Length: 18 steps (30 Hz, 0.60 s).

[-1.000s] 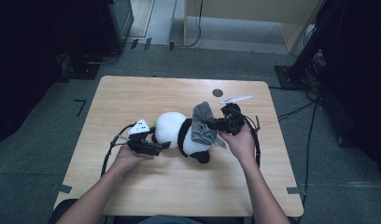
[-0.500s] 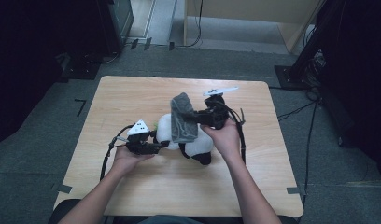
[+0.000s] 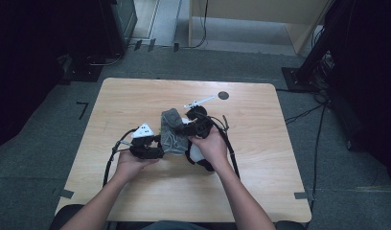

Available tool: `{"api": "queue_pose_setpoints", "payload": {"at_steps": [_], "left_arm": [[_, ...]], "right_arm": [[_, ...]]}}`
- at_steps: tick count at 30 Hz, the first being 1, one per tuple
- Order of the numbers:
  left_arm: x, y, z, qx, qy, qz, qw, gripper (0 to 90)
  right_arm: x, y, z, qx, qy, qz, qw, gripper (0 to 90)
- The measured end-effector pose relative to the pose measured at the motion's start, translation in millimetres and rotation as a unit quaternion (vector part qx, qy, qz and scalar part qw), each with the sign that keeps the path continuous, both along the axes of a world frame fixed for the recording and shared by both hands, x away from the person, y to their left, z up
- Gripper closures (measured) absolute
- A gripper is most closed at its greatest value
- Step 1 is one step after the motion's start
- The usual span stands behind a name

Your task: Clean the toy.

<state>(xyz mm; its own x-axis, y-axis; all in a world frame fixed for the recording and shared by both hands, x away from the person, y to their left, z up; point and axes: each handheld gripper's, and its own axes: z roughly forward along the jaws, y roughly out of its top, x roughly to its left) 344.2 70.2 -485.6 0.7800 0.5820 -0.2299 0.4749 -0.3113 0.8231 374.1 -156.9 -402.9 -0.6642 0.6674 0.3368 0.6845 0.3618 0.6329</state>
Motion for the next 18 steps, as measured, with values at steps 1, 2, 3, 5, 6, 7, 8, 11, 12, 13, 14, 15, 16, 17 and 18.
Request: {"api": "queue_pose_setpoints", "payload": {"at_steps": [1, 2, 3, 5, 6, 7, 8, 11, 12, 13, 14, 15, 16, 17, 18], "left_arm": [[0.8, 0.3, -0.3, -0.002, 0.004, 0.003, 1.0, 38.1], [1.5, 0.8, -0.4, -0.004, 0.008, 0.005, 0.9999, 38.1], [1.8, 0.8, -0.4, -0.005, 0.009, 0.006, 0.9999, 38.1], [1.4, 0.0, -0.4, -0.002, 0.005, 0.005, 1.0, 38.1], [1.2, -0.6, -0.5, -0.001, 0.002, 0.005, 1.0, 38.2], [0.8, -1.3, -0.3, 0.002, 0.0, 0.005, 1.0, 38.2], [0.3, -2.2, -0.3, 0.003, -0.002, 0.005, 1.0, 38.2], [-0.2, -3.3, 0.1, 0.008, -0.005, 0.004, 0.9999, 38.2], [0.1, -3.2, 0.2, 0.008, -0.005, 0.005, 0.9999, 38.2], [0.4, -2.8, 0.4, 0.009, -0.003, 0.004, 0.9999, 38.1], [0.7, -2.5, 0.7, 0.01, -0.003, 0.004, 0.9999, 38.1], [0.9, -2.4, 0.9, 0.01, -0.003, 0.004, 0.9999, 38.1], [1.1, -2.2, 1.2, 0.012, -0.003, 0.002, 0.9999, 38.1], [1.1, -2.2, 1.2, 0.012, -0.003, 0.002, 0.9999, 38.1], [1.1, -2.0, 1.4, 0.013, -0.004, 0.0, 0.9999, 38.1]], "right_arm": [[-2.0, -3.6, -0.1, -0.005, -0.001, -0.002, 1.0, 74.1], [-3.9, -8.0, -0.3, -0.01, -0.004, -0.004, 0.9999, 74.0], [-5.9, -12.9, -0.4, -0.012, -0.005, -0.006, 0.9999, 73.9], [-9.9, -23.5, -0.3, -0.01, -0.005, -0.013, 0.9998, 73.6], [-11.8, -28.7, -0.4, -0.009, -0.005, -0.016, 0.9998, 73.6], [-13.8, -33.6, -0.4, -0.006, -0.004, -0.019, 0.9998, 73.6], [-15.5, -38.2, -0.3, -0.003, -0.004, -0.021, 0.9998, 73.6], [-20.3, -50.0, 0.7, 0.004, -0.004, -0.028, 0.9996, 73.8], [-21.6, -53.4, 1.2, 0.006, -0.006, -0.031, 0.9995, 73.8], [-22.6, -56.8, 1.9, 0.008, -0.006, -0.033, 0.9994, 73.8], [-23.4, -60.1, 2.7, 0.011, -0.008, -0.036, 0.9993, 73.8], [-24.6, -63.1, 3.8, 0.013, -0.009, -0.04, 0.9991, 73.8], [-25.7, -66.4, 4.9, 0.014, -0.01, -0.042, 0.999, 73.7], [-26.8, -70.2, 5.7, 0.015, -0.011, -0.045, 0.9988, 73.7], [-27.9, -74.2, 6.1, 0.018, -0.011, -0.047, 0.9987, 73.7]]}}
